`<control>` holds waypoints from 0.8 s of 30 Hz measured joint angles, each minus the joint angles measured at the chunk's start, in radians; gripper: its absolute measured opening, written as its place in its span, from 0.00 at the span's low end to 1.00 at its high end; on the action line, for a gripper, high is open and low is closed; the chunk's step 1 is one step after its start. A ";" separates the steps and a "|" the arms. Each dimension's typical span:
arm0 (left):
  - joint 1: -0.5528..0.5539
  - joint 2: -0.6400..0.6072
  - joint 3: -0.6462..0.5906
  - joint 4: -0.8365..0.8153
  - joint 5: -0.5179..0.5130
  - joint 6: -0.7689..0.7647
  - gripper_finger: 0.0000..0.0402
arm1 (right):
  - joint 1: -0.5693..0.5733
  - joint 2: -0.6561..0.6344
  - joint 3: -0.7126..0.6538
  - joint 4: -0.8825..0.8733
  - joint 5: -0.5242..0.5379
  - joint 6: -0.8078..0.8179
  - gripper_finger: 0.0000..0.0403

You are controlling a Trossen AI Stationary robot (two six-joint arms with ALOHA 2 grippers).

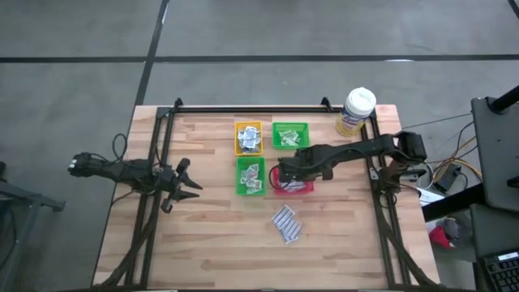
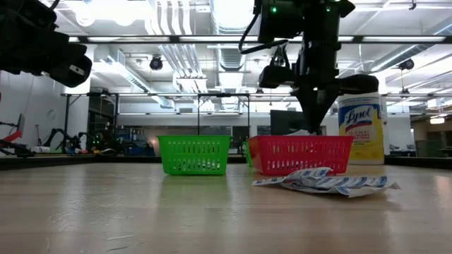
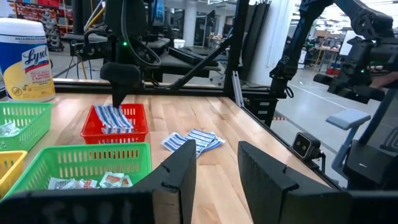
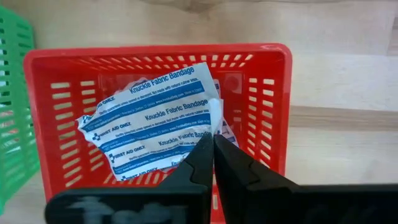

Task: Pick & Place First Aid Supplies
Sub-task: Put the blue bandage pack into the red bin

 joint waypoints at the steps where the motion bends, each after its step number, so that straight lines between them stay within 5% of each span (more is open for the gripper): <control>1: 0.000 0.000 0.000 0.000 0.000 0.000 0.29 | 0.000 0.000 -0.001 0.002 0.000 -0.008 0.02; 24: 0.000 0.000 0.000 0.000 0.000 0.001 0.29 | 0.000 0.000 0.001 0.013 -0.003 -0.045 0.29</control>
